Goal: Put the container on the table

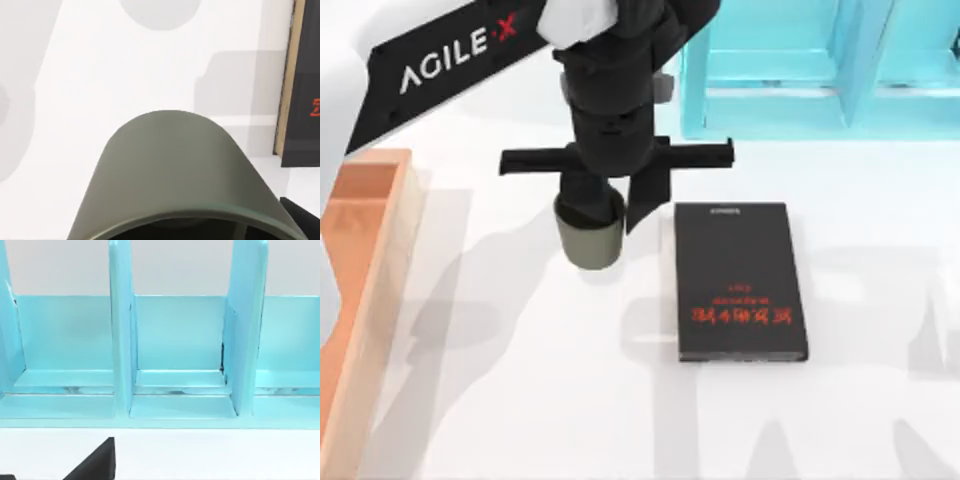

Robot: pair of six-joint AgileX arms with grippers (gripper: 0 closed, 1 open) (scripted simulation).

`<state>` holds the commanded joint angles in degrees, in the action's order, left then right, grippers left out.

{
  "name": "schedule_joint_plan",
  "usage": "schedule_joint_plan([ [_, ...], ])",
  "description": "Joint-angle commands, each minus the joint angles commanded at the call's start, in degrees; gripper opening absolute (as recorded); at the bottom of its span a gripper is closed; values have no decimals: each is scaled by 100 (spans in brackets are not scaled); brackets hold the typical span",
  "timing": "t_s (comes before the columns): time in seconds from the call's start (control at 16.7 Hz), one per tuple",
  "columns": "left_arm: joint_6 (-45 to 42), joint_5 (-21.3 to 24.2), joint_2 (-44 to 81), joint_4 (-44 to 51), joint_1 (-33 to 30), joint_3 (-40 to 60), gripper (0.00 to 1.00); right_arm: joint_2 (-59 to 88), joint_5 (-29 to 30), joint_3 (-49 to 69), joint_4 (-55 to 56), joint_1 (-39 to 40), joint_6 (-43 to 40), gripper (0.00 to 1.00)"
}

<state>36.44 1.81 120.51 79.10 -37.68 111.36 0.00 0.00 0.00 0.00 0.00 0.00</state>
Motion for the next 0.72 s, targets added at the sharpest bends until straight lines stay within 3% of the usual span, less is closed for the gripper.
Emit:
schedule_joint_plan([
  [0.3,-27,-7,19,-87,-25,-75,0,0,0,0,0,0,0,100],
  [0.72,-67,-16,-32,-1165,81,-1173,0,0,0,0,0,0,0,100],
])
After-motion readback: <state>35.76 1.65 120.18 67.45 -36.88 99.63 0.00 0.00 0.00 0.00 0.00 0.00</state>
